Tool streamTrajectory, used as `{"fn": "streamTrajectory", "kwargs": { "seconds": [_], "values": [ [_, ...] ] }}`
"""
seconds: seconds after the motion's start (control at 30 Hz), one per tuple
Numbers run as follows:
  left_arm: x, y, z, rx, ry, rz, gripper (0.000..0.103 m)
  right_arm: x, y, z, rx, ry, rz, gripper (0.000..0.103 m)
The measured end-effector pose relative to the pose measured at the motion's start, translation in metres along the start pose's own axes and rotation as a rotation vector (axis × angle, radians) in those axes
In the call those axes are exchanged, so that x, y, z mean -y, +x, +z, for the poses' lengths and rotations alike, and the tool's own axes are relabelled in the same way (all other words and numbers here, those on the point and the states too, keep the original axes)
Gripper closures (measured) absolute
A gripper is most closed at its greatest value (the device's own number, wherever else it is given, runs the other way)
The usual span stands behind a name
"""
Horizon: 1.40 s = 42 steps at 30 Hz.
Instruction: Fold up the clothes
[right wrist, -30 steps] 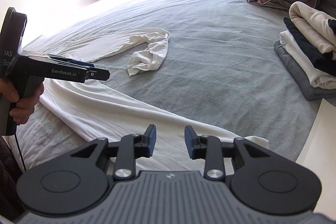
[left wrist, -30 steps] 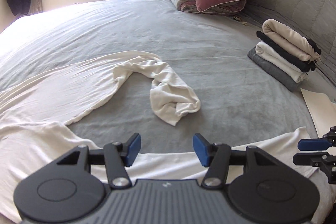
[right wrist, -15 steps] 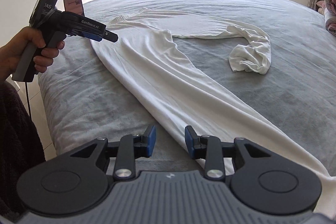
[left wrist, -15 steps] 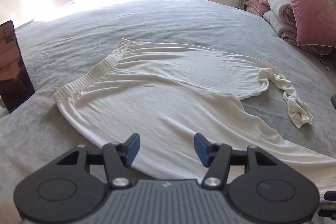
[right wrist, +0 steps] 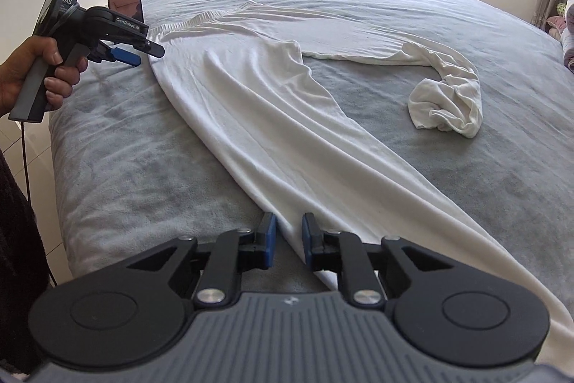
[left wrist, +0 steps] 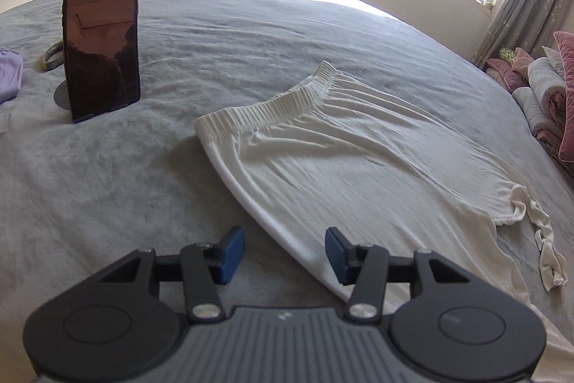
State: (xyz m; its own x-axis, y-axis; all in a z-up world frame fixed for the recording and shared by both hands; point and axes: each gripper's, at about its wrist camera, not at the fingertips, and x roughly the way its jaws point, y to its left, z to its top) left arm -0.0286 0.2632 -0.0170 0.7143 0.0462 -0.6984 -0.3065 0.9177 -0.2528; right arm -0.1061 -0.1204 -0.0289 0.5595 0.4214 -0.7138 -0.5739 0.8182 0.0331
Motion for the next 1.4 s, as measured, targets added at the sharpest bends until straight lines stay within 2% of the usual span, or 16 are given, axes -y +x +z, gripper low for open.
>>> {"fn": "streamTrajectory", "kwargs": {
  "seconds": [0.03,0.07,0.13,0.23,0.5,0.73,0.83,0.9,0.93,0.97,1.0,1.03,1.07,1.1,1.23,1.4],
  "values": [
    [0.002,0.001,0.000,-0.003,0.002,-0.011,0.062,0.001,-0.001,0.000,0.001,0.007,-0.003,0.101],
    [0.003,0.002,0.000,-0.006,0.003,-0.020,0.072,0.001,-0.002,0.001,0.001,0.016,-0.001,0.101],
    [0.004,0.002,-0.001,-0.007,0.004,-0.023,0.086,0.002,-0.005,0.002,0.002,0.023,0.014,0.101],
    [0.004,0.001,0.000,-0.010,-0.004,-0.038,0.096,0.002,-0.013,0.003,0.011,0.028,0.044,0.101],
    [0.003,-0.012,0.002,0.011,0.026,-0.009,0.103,0.003,-0.033,0.005,0.035,0.036,0.149,0.101],
    [0.004,-0.010,-0.001,-0.046,0.102,0.061,0.103,-0.005,-0.022,0.000,-0.044,-0.014,0.182,0.101],
    [0.010,-0.005,-0.006,-0.057,0.154,0.093,0.102,-0.010,-0.009,-0.004,-0.088,-0.027,0.159,0.100],
    [0.015,-0.007,-0.007,-0.043,0.190,0.114,0.099,-0.011,-0.009,-0.004,-0.079,-0.023,0.149,0.098],
    [0.018,-0.010,-0.007,-0.034,0.204,0.126,0.089,-0.011,-0.011,-0.004,-0.066,-0.021,0.151,0.090],
    [0.020,-0.013,-0.006,-0.024,0.217,0.138,0.073,-0.010,-0.014,-0.003,-0.053,-0.017,0.143,0.088],
    [0.022,-0.017,-0.006,-0.003,0.227,0.143,0.065,-0.008,-0.017,-0.003,-0.044,-0.015,0.134,0.086],
    [0.023,-0.021,-0.005,0.021,0.235,0.148,0.059,-0.005,-0.019,-0.003,-0.036,-0.011,0.125,0.076],
    [0.026,-0.026,-0.004,0.042,0.245,0.148,0.059,-0.001,-0.022,-0.003,-0.024,-0.002,0.103,0.056],
    [0.028,-0.030,-0.004,0.064,0.256,0.149,0.058,0.004,-0.025,-0.004,-0.012,0.008,0.081,0.050],
    [0.038,-0.043,-0.003,0.121,0.290,0.091,0.055,0.033,-0.038,-0.010,0.026,0.082,-0.040,0.049],
    [0.066,-0.042,-0.014,0.115,0.372,-0.025,0.054,0.080,-0.059,-0.029,0.051,0.233,-0.233,0.049]
  ]
}}
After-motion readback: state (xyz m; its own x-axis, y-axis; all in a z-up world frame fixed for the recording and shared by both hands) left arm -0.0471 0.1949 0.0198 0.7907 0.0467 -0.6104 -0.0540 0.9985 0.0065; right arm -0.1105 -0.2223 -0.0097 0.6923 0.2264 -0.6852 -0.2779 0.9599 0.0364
